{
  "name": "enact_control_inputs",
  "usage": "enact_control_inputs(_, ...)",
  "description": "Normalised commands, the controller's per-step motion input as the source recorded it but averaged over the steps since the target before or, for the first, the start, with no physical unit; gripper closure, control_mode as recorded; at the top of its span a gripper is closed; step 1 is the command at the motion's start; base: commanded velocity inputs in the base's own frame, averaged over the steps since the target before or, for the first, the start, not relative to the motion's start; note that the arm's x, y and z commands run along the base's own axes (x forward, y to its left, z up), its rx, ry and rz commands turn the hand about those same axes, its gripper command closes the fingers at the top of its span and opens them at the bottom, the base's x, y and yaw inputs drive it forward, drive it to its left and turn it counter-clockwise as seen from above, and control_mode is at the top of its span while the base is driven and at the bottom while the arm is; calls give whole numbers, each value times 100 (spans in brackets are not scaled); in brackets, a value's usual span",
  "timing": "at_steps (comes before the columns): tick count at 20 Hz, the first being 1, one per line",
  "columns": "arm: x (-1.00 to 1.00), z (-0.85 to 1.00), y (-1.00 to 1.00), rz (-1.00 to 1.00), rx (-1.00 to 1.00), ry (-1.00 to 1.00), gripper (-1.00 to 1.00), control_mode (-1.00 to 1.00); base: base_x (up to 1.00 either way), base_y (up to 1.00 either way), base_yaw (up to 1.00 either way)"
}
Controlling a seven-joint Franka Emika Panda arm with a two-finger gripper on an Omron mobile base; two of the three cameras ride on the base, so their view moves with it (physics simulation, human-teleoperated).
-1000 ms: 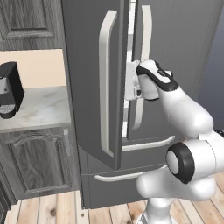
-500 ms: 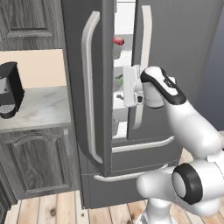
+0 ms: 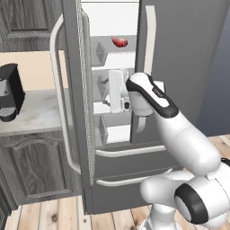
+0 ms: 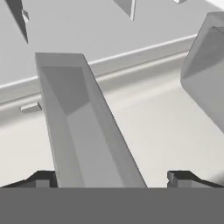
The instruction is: Gather the garlic and corn from the fridge and place them on a tray on the dining counter. Then gather the steak and fish from the fridge and place them on the other tray.
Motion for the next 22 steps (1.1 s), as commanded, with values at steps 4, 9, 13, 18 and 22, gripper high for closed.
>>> enact_control_inputs(4, 0, -1, 81, 1, 0, 0, -100, -100, 0, 0, 0)
enact_control_inputs(9, 0, -14, 38, 0, 0, 0, -100, -100, 0, 0, 0)
enact_control_inputs(13, 0, 10, -20, 0, 0, 0, -100, -100, 0, 0, 0)
enact_control_inputs(18, 0, 15, -57, -1, 0, 0, -100, -100, 0, 0, 0)
enact_control_inputs(22, 0, 11, -73, -2, 0, 0, -100, -100, 0, 0, 0)
